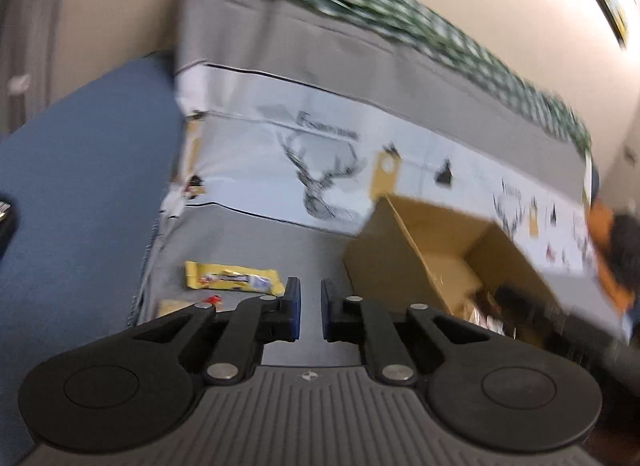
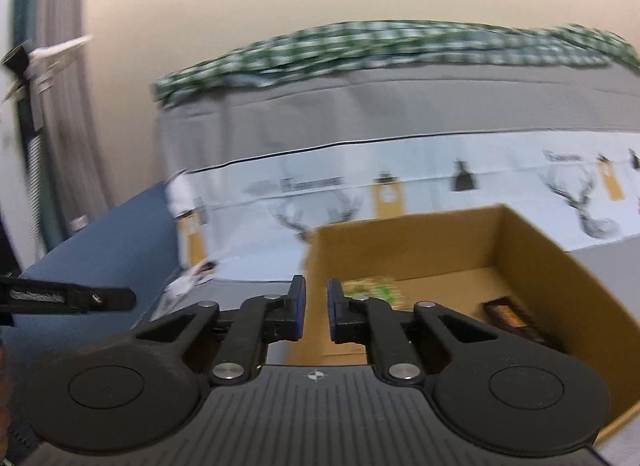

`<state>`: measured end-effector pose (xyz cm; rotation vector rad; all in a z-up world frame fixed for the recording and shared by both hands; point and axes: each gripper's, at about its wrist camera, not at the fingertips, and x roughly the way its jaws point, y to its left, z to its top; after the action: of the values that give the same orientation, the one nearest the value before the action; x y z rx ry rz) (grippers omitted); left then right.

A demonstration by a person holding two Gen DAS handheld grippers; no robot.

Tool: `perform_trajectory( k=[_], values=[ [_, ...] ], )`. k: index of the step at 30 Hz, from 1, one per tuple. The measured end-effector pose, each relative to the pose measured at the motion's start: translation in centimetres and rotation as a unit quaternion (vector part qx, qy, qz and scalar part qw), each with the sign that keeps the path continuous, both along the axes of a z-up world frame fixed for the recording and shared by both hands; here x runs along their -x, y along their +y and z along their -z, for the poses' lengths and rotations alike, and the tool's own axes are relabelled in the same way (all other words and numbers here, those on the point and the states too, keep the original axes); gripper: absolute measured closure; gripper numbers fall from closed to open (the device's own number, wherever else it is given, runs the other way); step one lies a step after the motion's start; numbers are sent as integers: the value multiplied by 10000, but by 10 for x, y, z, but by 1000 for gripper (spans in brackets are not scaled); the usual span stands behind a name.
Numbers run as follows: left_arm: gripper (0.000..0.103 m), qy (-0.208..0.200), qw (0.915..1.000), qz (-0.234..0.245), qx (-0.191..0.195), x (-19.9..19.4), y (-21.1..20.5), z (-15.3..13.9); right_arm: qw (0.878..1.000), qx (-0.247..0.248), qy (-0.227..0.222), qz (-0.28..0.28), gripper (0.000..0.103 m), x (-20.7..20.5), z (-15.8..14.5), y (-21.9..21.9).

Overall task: Organize snacks
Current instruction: 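Move both open tools back to the remaining snacks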

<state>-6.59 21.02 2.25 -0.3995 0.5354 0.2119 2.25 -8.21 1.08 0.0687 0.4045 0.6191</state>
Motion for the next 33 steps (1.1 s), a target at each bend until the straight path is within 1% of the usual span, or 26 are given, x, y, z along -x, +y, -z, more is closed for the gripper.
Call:
perform_trajectory(
  k=[4,7,10,13,15,16,17,19,21,22,26,27,28,29,30,31,33],
  values=[
    [92,249,9978,-515,326,5,28,9,9973,182,-156,-700,92,25,8,39],
    [92,375,9943,-767,633,5,43,16,9927,312,-36,-1161,91,39,18,66],
    [92,532,9928,-886,598,2,49,19,9847,456,205,-1667,91,46,32,94],
    [92,608,9920,-956,551,1,51,21,9765,689,468,-1988,90,50,48,123],
    [92,670,9913,-985,556,0,52,24,9724,836,658,-2076,85,51,59,140],
    [92,687,9910,-1000,568,0,53,25,9704,915,716,-2118,76,52,65,148],
    [92,679,9910,-1014,557,0,54,25,9688,996,756,-2140,65,53,70,156],
    [92,679,9907,-1047,545,-1,55,26,9668,1117,825,-2145,58,53,80,169],
    [92,688,9901,-1083,569,0,56,27,9644,1250,955,-2127,57,52,92,178],
    [92,686,9900,-1093,566,0,56,27,9628,1298,1058,-2121,54,50,98,182],
    [91,765,9894,-1081,588,-4,58,29,9573,1450,1314,-2128,55,48,112,191],
    [91,783,9895,-1067,574,-5,57,30,9563,1523,1295,-2135,59,48,115,193],
    [91,810,9895,-1058,558,-6,57,31,9569,1596,1181,-2120,74,49,115,194],
    [90,840,9894,-1051,543,-7,57,31,9566,1664,1102,-2124,78,50,115,194],
    [89,866,9894,-1046,518,-8,57,32,9565,1676,1084,-2126,80,49,115,192],
    [88,890,9893,-1042,497,-9,57,33,9575,1654,1086,-2097,84,48,113,188],
    [88,977,9888,-1037,440,-11,58,36,9607,1647,1025,-1987,85,44,109,178]
  ],
)
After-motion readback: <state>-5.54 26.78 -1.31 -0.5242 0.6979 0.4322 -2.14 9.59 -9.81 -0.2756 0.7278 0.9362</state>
